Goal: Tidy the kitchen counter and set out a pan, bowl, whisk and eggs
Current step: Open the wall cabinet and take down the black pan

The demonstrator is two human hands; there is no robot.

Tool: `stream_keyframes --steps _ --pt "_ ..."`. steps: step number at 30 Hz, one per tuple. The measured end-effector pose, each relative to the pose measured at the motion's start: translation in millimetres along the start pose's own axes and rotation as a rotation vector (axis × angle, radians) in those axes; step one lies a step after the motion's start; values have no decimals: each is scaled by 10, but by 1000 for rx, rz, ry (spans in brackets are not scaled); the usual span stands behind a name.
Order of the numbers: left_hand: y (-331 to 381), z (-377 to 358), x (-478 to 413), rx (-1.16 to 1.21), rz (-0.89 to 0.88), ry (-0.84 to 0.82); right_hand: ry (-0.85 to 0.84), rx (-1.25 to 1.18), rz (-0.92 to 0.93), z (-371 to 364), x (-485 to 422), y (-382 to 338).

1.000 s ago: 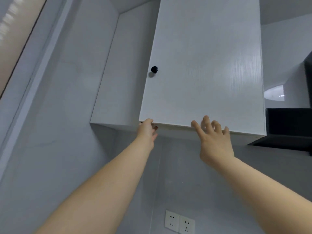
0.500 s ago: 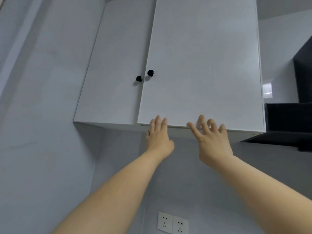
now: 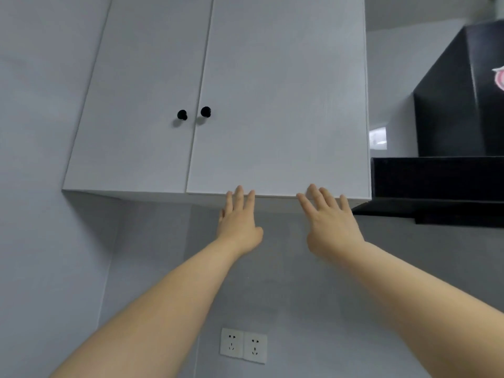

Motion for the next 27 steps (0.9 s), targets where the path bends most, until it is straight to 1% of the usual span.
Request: stream_keyframes --steps 5,10,12,13,16,21,27 --pt "779 74 226 -10 -195 77 41 -43 -87 243 457 556" --pt "2062 129 581 7 -415 196 57 33 -192 632 1194 1603" --pt "2722 87 757 17 -480 217 39 89 -238 829 1599 2143" --pt "2905 59 809 19 -495 219 35 104 -240 872 1721 2298" --pt "3899 -20 1049 39 -582 229 35 184 -284 1194 2355 3029" --pt "5646 7 1546 152 -736 256 11 368 -397 1805 3409 4251" --pt "7081 79 1805 257 -832 282 -9 517 -535 2378 4152 5318"
Point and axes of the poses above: each hand's wrist, its own x-axis away from the middle knuckle, its own z-axis out of the back of the hand, y = z × x, the point moved 3 cm from there along -x, towards the middle knuckle, and after that the axes turned 10 degrees about -x, right-handed, at the moved point
